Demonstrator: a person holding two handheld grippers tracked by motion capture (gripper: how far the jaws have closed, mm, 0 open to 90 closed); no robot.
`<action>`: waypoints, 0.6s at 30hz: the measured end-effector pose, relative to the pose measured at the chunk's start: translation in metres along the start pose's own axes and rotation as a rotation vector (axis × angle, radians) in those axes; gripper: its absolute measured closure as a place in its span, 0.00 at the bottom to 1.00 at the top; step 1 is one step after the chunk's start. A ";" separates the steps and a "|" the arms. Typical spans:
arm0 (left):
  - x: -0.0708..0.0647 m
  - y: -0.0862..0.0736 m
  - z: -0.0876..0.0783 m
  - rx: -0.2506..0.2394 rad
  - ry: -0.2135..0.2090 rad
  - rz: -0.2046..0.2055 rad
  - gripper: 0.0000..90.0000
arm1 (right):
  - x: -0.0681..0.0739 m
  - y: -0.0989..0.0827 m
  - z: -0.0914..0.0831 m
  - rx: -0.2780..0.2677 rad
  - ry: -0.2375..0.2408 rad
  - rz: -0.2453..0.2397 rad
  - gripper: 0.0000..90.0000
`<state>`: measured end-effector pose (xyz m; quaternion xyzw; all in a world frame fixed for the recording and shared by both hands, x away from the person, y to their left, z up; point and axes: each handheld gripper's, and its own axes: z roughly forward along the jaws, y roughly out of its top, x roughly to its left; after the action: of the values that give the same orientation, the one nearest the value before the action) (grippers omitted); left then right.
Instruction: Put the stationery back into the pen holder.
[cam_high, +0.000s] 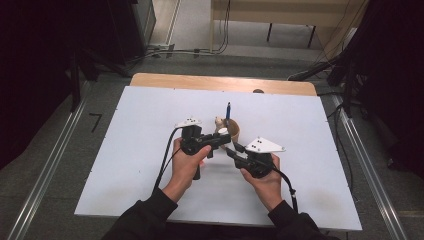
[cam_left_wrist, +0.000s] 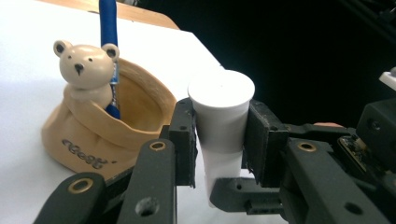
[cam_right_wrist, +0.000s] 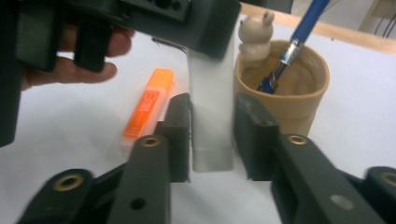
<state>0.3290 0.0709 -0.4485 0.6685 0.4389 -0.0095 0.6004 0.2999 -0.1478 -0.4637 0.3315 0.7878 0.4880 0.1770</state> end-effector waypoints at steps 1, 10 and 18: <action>0.000 0.001 -0.001 0.000 0.004 0.005 0.75 | -0.001 0.000 0.000 0.004 0.002 0.007 0.66; 0.005 0.011 -0.005 -0.034 0.028 0.007 0.75 | -0.010 0.001 -0.004 -0.012 -0.017 0.070 0.44; 0.005 0.018 -0.007 -0.061 0.032 0.006 0.75 | -0.014 -0.001 -0.003 0.000 -0.044 0.092 0.30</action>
<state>0.3392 0.0812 -0.4353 0.6513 0.4466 0.0161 0.6133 0.3075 -0.1596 -0.4640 0.3782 0.7674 0.4884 0.1716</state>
